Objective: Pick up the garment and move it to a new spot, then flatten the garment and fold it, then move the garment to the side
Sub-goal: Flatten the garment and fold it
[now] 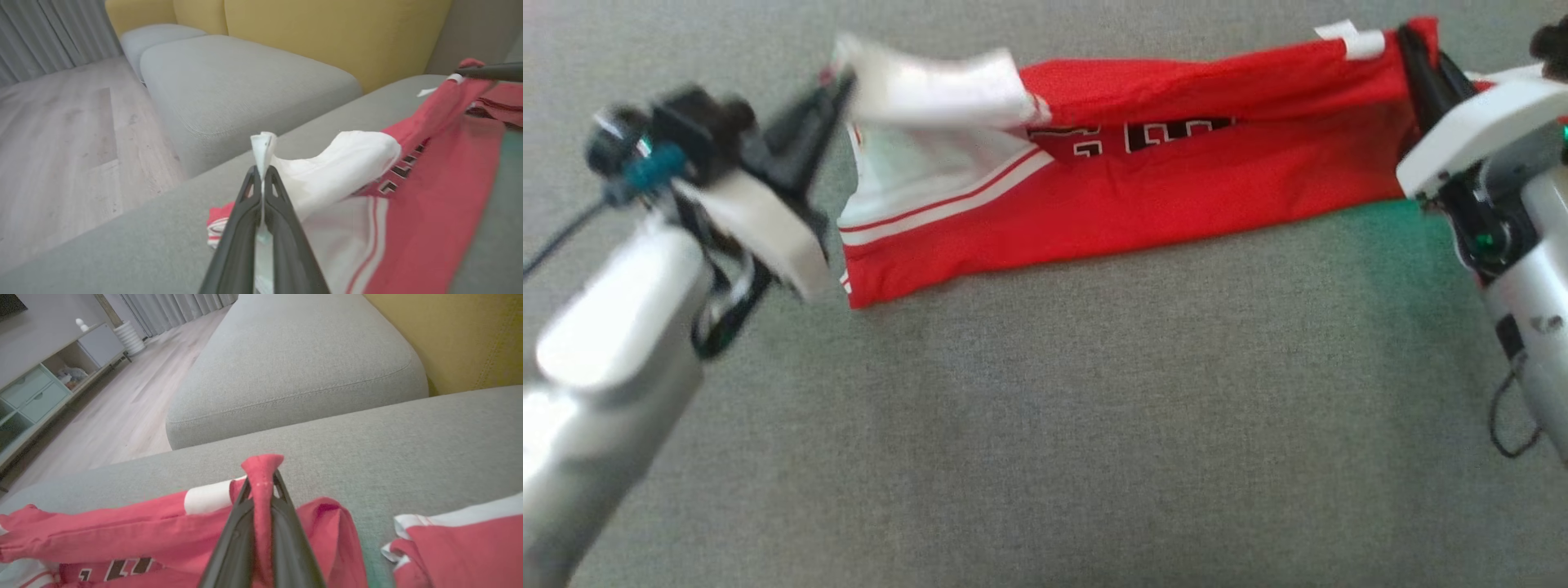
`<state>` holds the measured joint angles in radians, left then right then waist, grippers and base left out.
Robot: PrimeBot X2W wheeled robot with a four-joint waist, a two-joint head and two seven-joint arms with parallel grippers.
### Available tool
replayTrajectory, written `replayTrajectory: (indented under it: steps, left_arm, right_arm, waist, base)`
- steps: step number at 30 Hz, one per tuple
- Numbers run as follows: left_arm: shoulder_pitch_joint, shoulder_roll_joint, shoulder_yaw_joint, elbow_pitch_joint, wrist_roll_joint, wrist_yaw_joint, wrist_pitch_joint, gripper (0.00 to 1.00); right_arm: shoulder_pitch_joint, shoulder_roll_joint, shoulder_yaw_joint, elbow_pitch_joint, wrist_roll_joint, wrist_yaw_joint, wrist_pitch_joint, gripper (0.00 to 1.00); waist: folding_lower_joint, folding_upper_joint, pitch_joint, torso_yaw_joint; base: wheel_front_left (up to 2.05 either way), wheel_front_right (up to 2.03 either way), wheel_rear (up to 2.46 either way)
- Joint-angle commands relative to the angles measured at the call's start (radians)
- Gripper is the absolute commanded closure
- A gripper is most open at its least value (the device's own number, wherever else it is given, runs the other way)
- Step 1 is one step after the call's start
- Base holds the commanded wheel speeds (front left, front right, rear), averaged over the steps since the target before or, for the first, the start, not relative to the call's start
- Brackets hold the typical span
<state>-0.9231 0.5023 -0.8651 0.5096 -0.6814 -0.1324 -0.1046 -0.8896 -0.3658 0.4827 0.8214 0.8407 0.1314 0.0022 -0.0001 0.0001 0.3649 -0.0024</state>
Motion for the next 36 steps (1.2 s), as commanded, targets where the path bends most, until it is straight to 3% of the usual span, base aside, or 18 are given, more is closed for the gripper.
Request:
replayTrajectory:
  steps: [1,10,24,25,26,27,36]
  left_arm:
    - [-0.001,0.065,0.017,-0.075,-0.028,0.002,0.031,1.0]
    - [0.132,0.199,-0.067,-0.342,-0.114,0.004,0.207,1.0]
    - [0.17,0.232,-0.121,-0.393,-0.139,0.038,0.344,1.0]
    - [0.171,0.229,-0.122,-0.389,-0.134,0.048,0.343,0.84]
    - [0.172,0.224,-0.121,-0.385,-0.128,0.06,0.337,0.46]
    - [0.173,0.218,-0.118,-0.38,-0.123,0.072,0.328,0.0]
    - [0.191,0.164,-0.071,-0.323,-0.088,0.179,0.189,0.0]
  right_arm:
    - [0.012,-0.028,0.02,-0.026,0.005,-0.001,0.01,1.0]
    - [0.035,-0.131,0.145,0.04,-0.067,-0.001,0.07,1.0]
    - [0.029,-0.16,0.28,0.076,-0.059,-0.001,0.156,1.0]
    - [0.031,-0.161,0.283,0.078,-0.049,-0.001,0.168,1.0]
    - [0.031,-0.161,0.286,0.078,-0.042,-0.001,0.171,0.7]
    - [0.032,-0.161,0.286,0.079,-0.031,-0.001,0.177,0.0]
    - [0.014,-0.16,0.262,0.021,0.047,-0.001,0.131,0.0]
  waist:
    - [0.0001,-0.0001,-0.018,0.006]
    - [0.0001,-0.0001,-0.043,0.018]
    - [0.0001,-0.0001,-0.043,0.002]
    - [0.0001,-0.0001,-0.044,0.001]
    - [0.0001,-0.0001,-0.046,0.0]
    - [0.0001,-0.0001,-0.047,0.0]
    - [0.0001,-0.0001,-0.083,-0.007]
  base:
    - [0.0,0.0,0.0]
    - [0.0,0.0,0.0]
    - [0.0,0.0,0.0]
    - [0.0,0.0,0.0]
    - [0.0,0.0,0.0]
    - [0.0,0.0,0.0]
    - [0.0,0.0,0.0]
